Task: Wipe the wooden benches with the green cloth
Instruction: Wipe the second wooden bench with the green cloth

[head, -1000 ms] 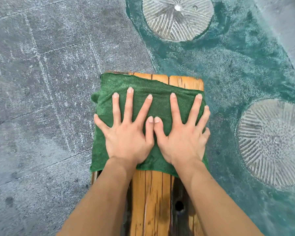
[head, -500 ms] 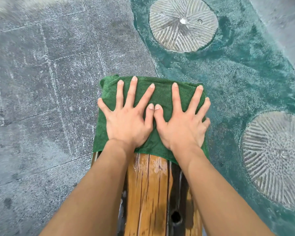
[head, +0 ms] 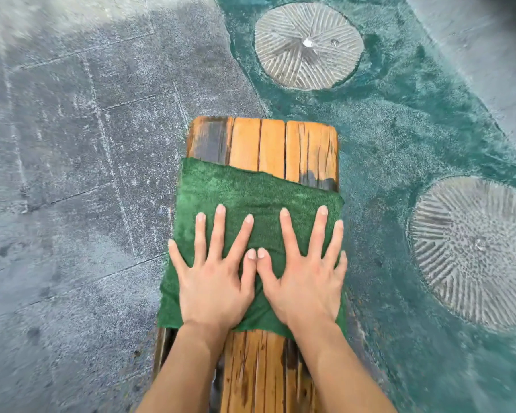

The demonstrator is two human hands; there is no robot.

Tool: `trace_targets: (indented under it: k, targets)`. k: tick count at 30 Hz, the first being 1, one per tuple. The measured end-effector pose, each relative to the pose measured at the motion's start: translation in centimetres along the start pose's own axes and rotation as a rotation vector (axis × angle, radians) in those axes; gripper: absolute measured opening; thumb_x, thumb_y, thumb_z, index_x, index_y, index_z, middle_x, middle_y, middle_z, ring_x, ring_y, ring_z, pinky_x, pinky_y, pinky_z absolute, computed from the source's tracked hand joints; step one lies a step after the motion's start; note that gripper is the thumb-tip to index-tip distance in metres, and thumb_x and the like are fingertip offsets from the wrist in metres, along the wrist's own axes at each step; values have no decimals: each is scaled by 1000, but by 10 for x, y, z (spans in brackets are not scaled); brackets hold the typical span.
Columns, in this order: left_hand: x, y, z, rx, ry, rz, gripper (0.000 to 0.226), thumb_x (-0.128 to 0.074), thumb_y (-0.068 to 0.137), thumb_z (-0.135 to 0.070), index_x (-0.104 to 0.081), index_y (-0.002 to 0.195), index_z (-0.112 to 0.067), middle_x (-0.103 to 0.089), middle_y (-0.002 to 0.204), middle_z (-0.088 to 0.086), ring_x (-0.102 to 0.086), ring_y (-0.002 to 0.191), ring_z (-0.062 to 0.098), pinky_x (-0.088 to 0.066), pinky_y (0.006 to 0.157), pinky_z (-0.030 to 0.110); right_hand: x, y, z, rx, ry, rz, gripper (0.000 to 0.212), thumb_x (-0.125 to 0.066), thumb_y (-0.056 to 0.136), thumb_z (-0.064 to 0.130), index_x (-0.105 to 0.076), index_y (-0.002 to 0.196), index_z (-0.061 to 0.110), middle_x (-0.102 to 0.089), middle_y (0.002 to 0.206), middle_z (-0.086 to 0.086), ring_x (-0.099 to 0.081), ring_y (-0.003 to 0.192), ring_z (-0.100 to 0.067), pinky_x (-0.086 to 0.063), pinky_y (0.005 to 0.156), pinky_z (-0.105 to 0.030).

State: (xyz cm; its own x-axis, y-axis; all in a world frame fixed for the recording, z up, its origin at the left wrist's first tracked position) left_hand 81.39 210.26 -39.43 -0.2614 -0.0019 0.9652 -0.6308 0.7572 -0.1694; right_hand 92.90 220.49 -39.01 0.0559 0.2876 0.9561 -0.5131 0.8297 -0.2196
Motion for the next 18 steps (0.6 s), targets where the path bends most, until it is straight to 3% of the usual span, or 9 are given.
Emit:
trace_targets:
  k: [4, 8, 11, 18]
  targets:
    - [5, -33, 4, -8, 15, 31, 61, -29, 102, -57, -20, 162, -49, -12, 175, -1, -10, 162, 30, -18, 115, 79, -1, -35, -1, 14, 18, -17, 80, -36, 94, 74, -11, 165, 47, 4, 176, -14, -6, 160, -45, -30, 117, -71]
    - [7, -21, 10, -12, 37, 43, 62, -25, 103, -58, -8, 163, -53, -3, 176, -3, -1, 162, 30, -19, 113, 81, 1, -21, 3, 15, 16, -1, 82, -31, 93, 78, -4, 165, 49, 13, 175, -14, 1, 160, -47, -31, 115, -73]
    - [10, 7, 8, -18, 12, 32, 62, -21, 103, -58, -2, 162, -55, 5, 176, -5, 6, 162, 29, -17, 114, 81, 6, 6, 7, 6, 19, 14, 82, -24, 92, 80, 4, 163, 52, 24, 173, -13, 13, 158, -47, -27, 116, -74]
    - [21, 120, -1, -41, 57, -21, 62, -29, 103, -56, -10, 162, -54, 2, 176, -7, 2, 162, 28, -17, 113, 81, 23, 110, 16, -19, 53, -51, 86, -35, 88, 80, -13, 165, 48, 7, 175, -18, -2, 158, -50, -32, 107, -74]
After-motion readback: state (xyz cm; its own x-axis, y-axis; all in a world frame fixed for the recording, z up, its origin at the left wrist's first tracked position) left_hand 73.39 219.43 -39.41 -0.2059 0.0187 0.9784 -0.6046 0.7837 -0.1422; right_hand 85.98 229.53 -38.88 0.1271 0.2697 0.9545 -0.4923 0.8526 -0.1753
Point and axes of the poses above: each hand's wrist, its own y-axis towards the middle knuckle, its own x-axis out of the back of the hand, z = x × y, the point moved 5 cm from there along y, towards the middle knuckle
